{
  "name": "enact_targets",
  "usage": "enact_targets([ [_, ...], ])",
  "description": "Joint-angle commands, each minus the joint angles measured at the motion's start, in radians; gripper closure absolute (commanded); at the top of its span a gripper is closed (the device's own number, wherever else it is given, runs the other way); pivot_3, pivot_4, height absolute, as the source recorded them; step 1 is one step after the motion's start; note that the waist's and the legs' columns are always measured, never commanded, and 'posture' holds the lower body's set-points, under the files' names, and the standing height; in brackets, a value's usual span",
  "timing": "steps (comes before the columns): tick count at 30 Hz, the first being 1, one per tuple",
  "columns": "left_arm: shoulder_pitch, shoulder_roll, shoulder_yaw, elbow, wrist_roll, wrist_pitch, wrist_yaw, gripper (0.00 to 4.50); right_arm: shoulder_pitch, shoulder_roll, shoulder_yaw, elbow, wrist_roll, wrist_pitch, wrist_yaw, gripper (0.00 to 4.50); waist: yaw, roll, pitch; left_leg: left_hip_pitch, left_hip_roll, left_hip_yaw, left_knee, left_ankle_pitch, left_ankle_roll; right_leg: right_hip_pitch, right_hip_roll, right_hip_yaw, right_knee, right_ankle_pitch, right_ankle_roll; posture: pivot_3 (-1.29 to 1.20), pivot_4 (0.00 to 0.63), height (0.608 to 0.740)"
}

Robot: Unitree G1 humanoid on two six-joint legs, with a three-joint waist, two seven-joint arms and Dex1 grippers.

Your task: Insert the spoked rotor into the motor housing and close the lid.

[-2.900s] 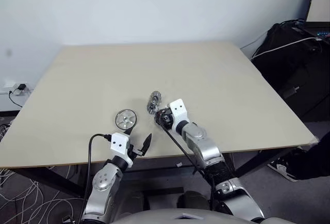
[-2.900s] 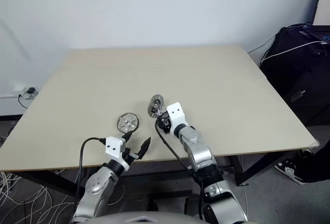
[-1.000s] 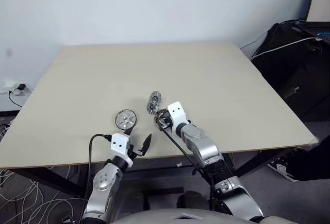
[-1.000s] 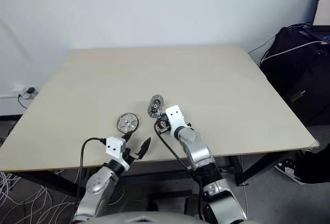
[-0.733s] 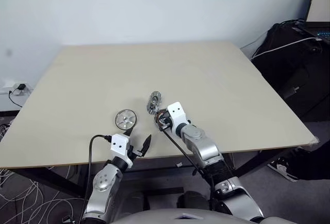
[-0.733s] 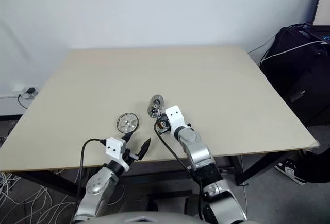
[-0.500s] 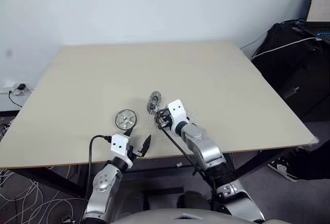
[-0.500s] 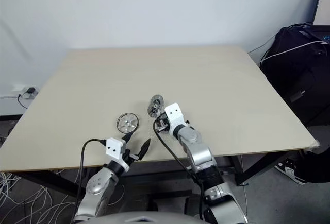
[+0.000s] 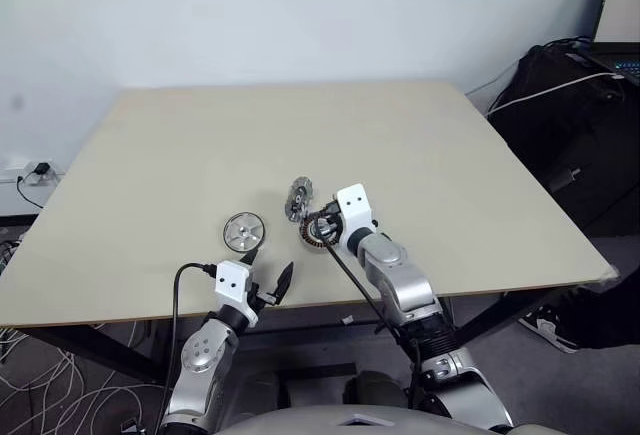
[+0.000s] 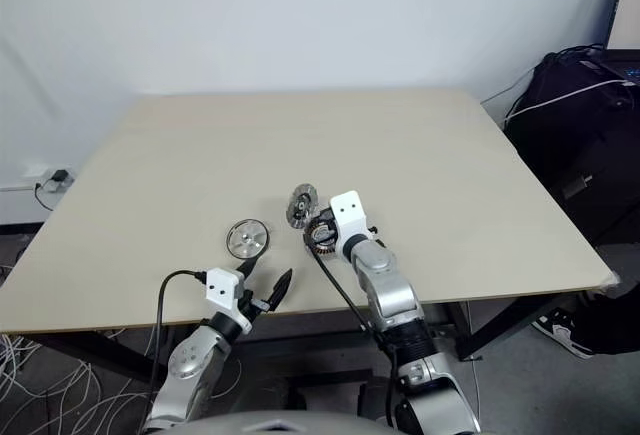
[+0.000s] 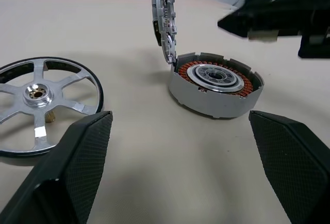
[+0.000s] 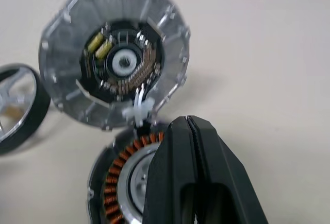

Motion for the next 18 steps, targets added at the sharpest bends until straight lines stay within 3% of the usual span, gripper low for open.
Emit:
enact_targets([
  [1,-0.007,-0.003,0.005,-0.031,-0.003,-0.018,0.003,0.00,-0.021,0.001,0.010,0.006,-0.009,0.008,0.000,4.46,0.000,0.000,0.000,0.000,0.000,0.000,0.000,0.000,0.000,0.000,0.000,0.000,0.000,0.000,0.000,0.00,0.000,0.740],
  [7,-0.003,-0.014,0.015,-0.040,-0.012,-0.003,0.020,0.00,-0.022,0.004,0.019,0.028,-0.020,0.005,-0.001,4.46,0.000,0.000,0.000,0.000,0.000,0.000,0.000,0.000,0.000,0.000,0.000,0.000,0.000,0.000,0.000,0.00,0.000,0.740],
  [14,0.028,-0.103,0.146,-0.099,-0.247,0.204,0.075,0.00,0.047,-0.007,0.009,-0.109,0.030,-0.027,0.049,4.46,0.000,-0.001,0.001,0.000,0.000,0.000,0.000,0.000,0.000,0.000,0.000,0.000,0.000,0.000,0.000,0.00,0.000,0.740],
  [18,0.037,-0.135,0.219,-0.132,-0.407,0.311,0.063,0.00,0.164,-0.043,0.005,-0.291,0.078,0.007,0.090,4.46,0.003,-0.003,0.001,0.000,0.000,0.000,0.000,0.000,0.000,0.001,0.000,0.000,-0.001,0.000,0.001,0.00,0.000,0.740],
])
